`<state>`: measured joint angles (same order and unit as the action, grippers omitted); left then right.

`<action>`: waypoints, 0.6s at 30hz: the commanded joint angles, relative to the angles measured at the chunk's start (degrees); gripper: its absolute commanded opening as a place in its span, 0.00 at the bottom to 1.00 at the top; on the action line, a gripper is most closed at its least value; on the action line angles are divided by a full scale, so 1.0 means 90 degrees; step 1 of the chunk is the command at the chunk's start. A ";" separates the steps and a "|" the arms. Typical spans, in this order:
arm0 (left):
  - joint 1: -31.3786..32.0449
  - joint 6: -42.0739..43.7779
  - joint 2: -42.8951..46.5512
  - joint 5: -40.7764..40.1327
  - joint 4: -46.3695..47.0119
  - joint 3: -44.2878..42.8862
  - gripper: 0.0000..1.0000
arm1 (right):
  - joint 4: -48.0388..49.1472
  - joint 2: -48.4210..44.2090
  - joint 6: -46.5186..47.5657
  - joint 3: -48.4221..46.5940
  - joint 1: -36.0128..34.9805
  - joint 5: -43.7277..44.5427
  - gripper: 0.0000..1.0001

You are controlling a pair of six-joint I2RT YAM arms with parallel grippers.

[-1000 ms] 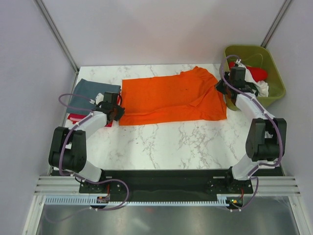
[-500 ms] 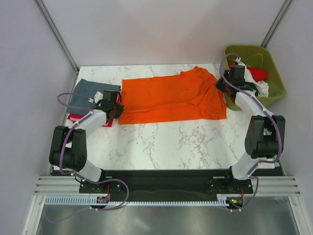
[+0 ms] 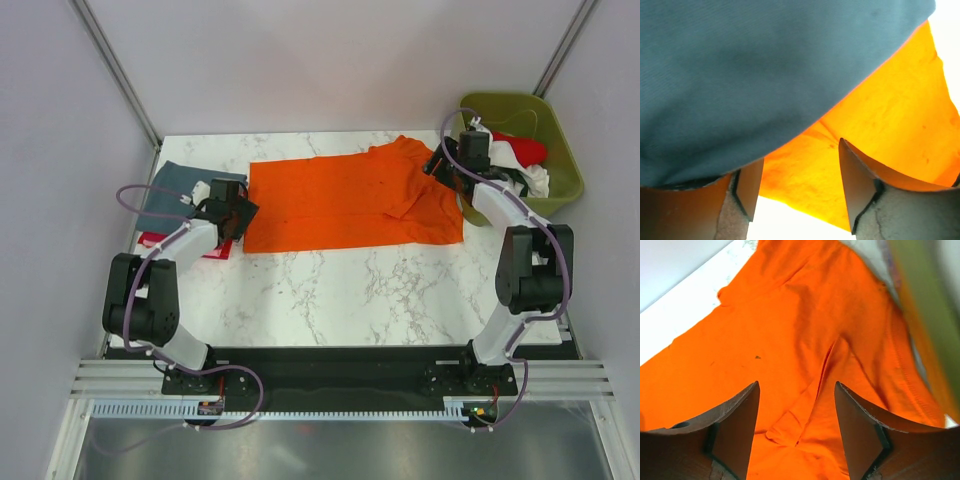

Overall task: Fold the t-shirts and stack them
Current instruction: Fold the tshirt

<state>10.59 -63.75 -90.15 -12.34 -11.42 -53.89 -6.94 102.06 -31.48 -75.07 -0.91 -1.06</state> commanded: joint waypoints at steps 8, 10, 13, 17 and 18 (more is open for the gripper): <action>0.0366 0.0569 0.1381 0.0092 0.0273 0.0234 0.69 | 0.0973 -0.1934 -0.0300 0.1278 -0.0368 0.0332 0.62; 0.0415 0.0482 0.1675 0.0082 0.0311 0.0673 0.69 | 0.1170 -0.2557 -0.0475 0.1981 -0.0378 0.0478 0.61; 0.0444 0.0433 0.2222 -0.0045 0.0399 0.1328 0.67 | 0.1551 -0.3241 -0.0632 0.2850 -0.0378 0.0547 0.59; 0.0571 0.1065 0.2546 -0.0308 0.0556 0.1691 0.53 | 0.2039 -0.3820 -0.0876 0.3720 -0.0407 0.0480 0.52; 0.0620 0.1628 0.2469 -0.0338 0.0546 0.1575 0.50 | 0.2108 -0.3946 -0.0838 0.3963 -0.0426 0.0450 0.51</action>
<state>14.92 -58.72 -68.29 -12.34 -8.62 -39.03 6.28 68.95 -37.17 -43.79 -4.36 2.70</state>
